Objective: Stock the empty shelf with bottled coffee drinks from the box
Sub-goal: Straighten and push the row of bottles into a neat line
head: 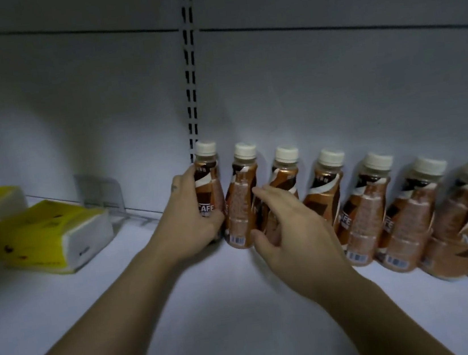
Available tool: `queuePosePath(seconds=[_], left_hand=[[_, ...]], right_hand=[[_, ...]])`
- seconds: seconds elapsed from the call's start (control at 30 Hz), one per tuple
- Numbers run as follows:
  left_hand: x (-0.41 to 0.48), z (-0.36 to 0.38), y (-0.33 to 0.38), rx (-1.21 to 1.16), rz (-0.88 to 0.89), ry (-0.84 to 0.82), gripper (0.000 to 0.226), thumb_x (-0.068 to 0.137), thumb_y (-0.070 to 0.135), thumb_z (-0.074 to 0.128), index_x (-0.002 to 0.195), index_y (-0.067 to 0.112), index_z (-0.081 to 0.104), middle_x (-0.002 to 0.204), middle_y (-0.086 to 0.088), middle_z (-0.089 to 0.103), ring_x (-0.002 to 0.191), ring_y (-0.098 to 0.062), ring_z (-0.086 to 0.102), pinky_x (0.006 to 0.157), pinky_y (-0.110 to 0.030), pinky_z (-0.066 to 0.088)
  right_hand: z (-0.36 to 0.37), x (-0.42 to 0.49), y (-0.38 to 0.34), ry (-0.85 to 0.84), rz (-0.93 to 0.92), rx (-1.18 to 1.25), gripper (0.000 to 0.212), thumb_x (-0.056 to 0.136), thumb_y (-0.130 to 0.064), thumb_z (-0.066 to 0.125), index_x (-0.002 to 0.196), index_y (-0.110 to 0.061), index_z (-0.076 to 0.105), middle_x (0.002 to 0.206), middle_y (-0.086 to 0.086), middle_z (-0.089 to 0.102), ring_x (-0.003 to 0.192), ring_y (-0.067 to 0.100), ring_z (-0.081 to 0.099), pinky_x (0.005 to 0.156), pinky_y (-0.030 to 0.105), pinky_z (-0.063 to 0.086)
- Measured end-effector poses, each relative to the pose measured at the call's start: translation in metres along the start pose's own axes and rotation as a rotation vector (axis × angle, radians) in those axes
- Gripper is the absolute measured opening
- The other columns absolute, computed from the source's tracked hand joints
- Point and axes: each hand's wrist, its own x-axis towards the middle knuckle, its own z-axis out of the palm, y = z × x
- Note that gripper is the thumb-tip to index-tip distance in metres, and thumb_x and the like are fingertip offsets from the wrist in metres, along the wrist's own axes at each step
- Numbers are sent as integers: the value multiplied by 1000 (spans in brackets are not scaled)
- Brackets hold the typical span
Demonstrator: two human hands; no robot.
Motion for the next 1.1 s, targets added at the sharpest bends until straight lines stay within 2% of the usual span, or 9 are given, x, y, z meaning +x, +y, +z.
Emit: queuePosePath(seconds=[0.17,0.3,0.47,0.63,0.7,0.77,0.83,0.97,1.1], left_hand=[[2,1,1,-6,29,13,63,71,24,68,120,48,37,104,11,47,93,7,48,74,-20,41],[0,0,-4,9,50,15,67,72,27,67,124,50,33,105,20,49,106,-5,49,86,-31,46],[-1,-7,-9,-113,86,-94,73,70,20,73,126,49,37,110,1,59,97,-13,63,83,-37,54],[-6,-10,-7,-178,78,-79,71,65,31,74,111,70,36,107,29,59,99,10,57,68,-2,45],[-6,-11,-7,-175,39,-81,65,63,36,73,109,65,38,106,30,59,98,15,55,67,-3,45],[-5,-10,-13,-157,1,-79,66,64,35,74,119,49,40,114,20,56,97,10,55,77,-13,43],[-5,-9,-20,-159,-29,-76,69,69,30,76,128,36,41,121,10,53,97,9,52,79,-16,40],[-8,-7,-26,-186,-42,-82,73,72,22,78,133,31,39,124,10,53,97,6,53,78,-12,38],[-8,-5,-27,-214,-55,-88,73,73,22,78,133,31,38,125,6,54,111,-11,54,94,-32,45]], right_hand=[[0,2,-2,-7,-36,28,60,87,-34,60,142,-31,36,140,-13,45,120,5,47,95,21,33],[3,9,-4,29,-30,4,48,90,-34,56,136,-28,42,127,-8,51,101,9,56,79,17,37],[8,15,-5,84,-19,-78,48,90,-35,57,134,-24,42,122,-4,54,92,12,59,72,20,36],[3,15,-1,98,-5,-61,62,86,-38,62,141,-30,35,135,-8,49,111,11,55,87,27,41],[-8,13,1,127,16,-27,61,84,-39,63,139,-32,37,132,-10,51,103,5,54,88,29,43],[-20,13,3,193,36,-17,53,85,-36,63,134,-31,45,123,-9,57,93,5,54,83,30,48],[-29,19,0,258,53,-53,44,86,-33,62,129,-29,52,116,-8,60,85,9,56,75,30,47],[-38,44,-20,239,-8,-262,37,90,-37,56,126,-29,55,119,-7,60,101,13,57,79,30,42],[-51,81,-37,196,-29,-512,46,88,-59,47,119,-28,59,114,-1,63,105,20,56,95,43,33]])
